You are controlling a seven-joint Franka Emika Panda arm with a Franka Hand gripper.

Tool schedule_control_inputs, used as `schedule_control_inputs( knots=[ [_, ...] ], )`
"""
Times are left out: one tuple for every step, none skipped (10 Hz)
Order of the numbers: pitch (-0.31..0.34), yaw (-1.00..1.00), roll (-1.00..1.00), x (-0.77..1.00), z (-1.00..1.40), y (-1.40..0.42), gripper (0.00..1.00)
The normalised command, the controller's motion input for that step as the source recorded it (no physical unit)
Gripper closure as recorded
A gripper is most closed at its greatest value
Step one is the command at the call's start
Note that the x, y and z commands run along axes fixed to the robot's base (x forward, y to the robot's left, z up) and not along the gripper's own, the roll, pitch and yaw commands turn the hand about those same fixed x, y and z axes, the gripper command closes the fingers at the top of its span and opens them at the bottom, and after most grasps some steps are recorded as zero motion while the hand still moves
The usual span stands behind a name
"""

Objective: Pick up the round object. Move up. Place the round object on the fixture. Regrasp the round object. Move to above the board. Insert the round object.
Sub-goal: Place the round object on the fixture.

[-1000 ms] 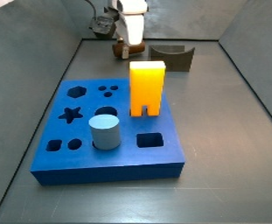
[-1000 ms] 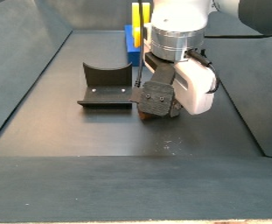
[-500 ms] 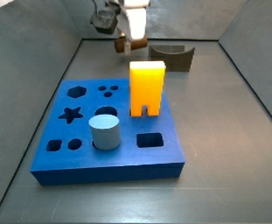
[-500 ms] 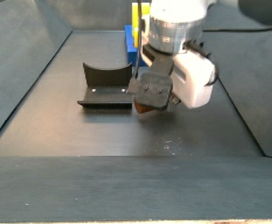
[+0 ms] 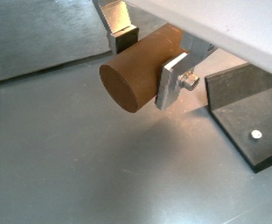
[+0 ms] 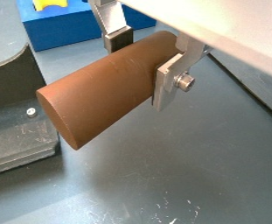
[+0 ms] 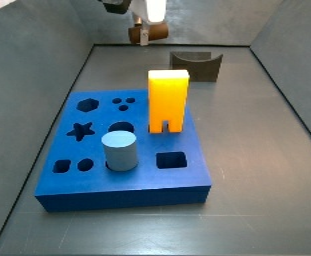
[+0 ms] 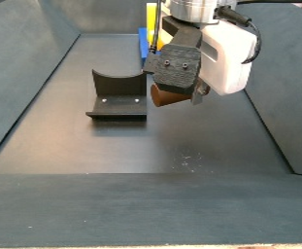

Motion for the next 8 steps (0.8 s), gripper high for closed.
schedule_control_inputs(
  knots=[
    [-0.002,0.01,0.01,0.00,1.00,0.00,1.00],
    [0.032,0.01,0.01,-0.01,1.00,0.00,1.00],
    [0.059,0.00,0.04,-0.02,1.00,0.00,1.00],
    [0.075,0.00,0.07,-0.02,1.00,0.00,1.00],
    [0.092,-0.01,0.09,-0.03,1.00,0.00,1.00],
    [0.107,-0.01,0.12,-0.03,1.00,0.00,1.00],
    [0.126,0.00,0.13,-0.03,0.83,0.00,1.00],
    [0.132,0.01,0.12,-0.02,0.68,0.00,1.00]
  ],
)
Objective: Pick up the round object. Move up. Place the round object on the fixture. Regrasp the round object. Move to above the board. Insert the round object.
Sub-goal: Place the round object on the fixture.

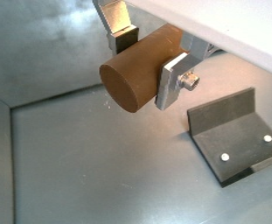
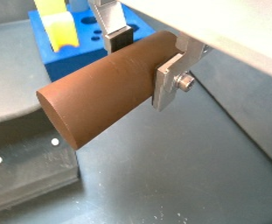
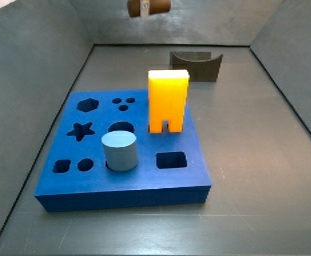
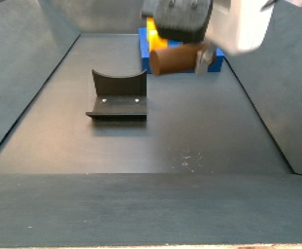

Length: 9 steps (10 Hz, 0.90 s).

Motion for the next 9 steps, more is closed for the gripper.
schedule_control_inputs(
  knots=[
    [0.149,0.02,0.12,-0.01,0.49,0.00,1.00],
    [0.161,0.02,0.11,0.00,0.35,0.01,1.00],
    [0.170,0.02,0.11,0.00,0.25,0.01,1.00],
    [-0.027,1.00,0.02,1.00,-0.11,-0.56,1.00],
    [-0.027,1.00,0.02,1.00,-0.13,-0.56,1.00],
    [-0.028,1.00,0.02,1.00,-0.12,-0.49,1.00],
    [-0.025,1.00,0.02,1.00,-0.11,-0.44,1.00],
    [-0.020,1.00,0.01,1.00,-0.10,-0.38,1.00],
    [-0.019,1.00,0.02,1.00,-0.10,-0.35,1.00]
  ],
)
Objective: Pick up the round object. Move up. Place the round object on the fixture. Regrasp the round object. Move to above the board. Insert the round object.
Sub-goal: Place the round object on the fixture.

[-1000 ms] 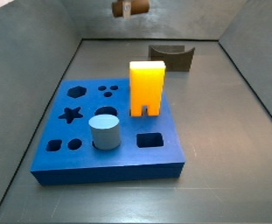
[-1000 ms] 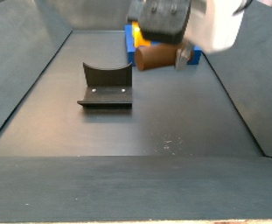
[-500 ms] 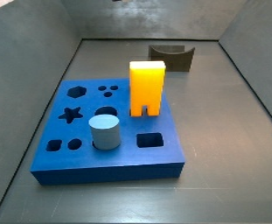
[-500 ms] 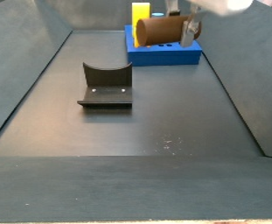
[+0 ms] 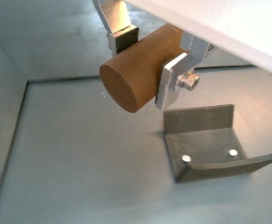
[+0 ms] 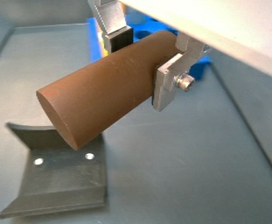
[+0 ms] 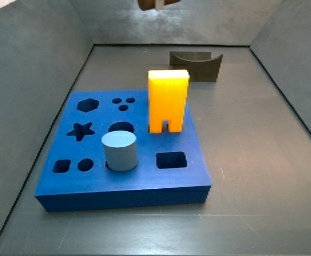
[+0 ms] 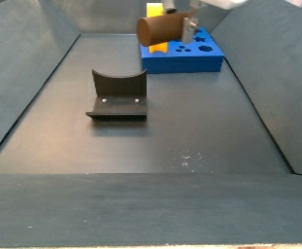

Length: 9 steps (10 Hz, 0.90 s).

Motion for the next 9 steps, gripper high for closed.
schedule_control_inputs(
  knots=[
    [-0.015,1.00,0.02,1.00,-0.09,-0.29,1.00],
    [-0.010,1.00,0.02,1.00,-0.09,-0.27,1.00],
    [-0.006,1.00,0.02,1.00,-0.08,-0.22,1.00],
    [-0.004,1.00,0.02,1.00,-0.08,-0.20,1.00],
    [0.002,1.00,0.02,1.00,-0.07,-0.16,1.00],
    [0.008,1.00,0.03,1.00,-0.07,-0.14,1.00],
    [0.014,1.00,0.03,1.00,-0.06,-0.12,1.00],
    [0.022,1.00,0.03,0.97,-0.06,-0.09,1.00],
    [0.037,1.00,0.04,0.83,-0.05,-0.05,1.00]
  ],
)
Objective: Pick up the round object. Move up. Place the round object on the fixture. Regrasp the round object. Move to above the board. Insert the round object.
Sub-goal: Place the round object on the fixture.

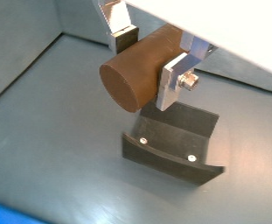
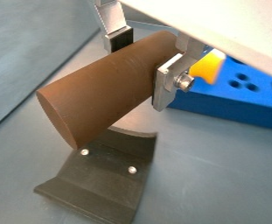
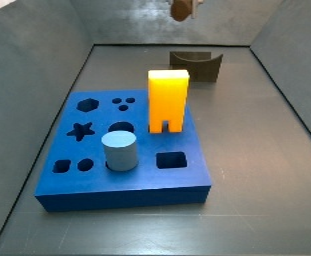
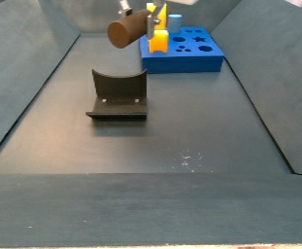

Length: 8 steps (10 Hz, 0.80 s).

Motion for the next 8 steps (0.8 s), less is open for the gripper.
schedule_control_inputs(
  knots=[
    [0.004,0.64,-1.00,0.60,0.28,0.28,1.00],
    [0.019,0.53,-1.00,0.45,0.26,0.27,1.00],
    [0.048,0.48,-1.00,0.33,0.17,0.20,1.00],
    [0.066,0.46,-1.00,0.27,0.10,0.14,1.00],
    [0.097,0.42,-1.00,0.18,0.04,0.09,1.00],
    [0.120,0.39,-1.00,0.11,0.02,0.07,1.00],
    [0.146,0.34,-1.00,0.05,0.02,0.06,1.00],
    [0.156,0.32,-1.00,0.05,0.01,0.05,1.00]
  ],
)
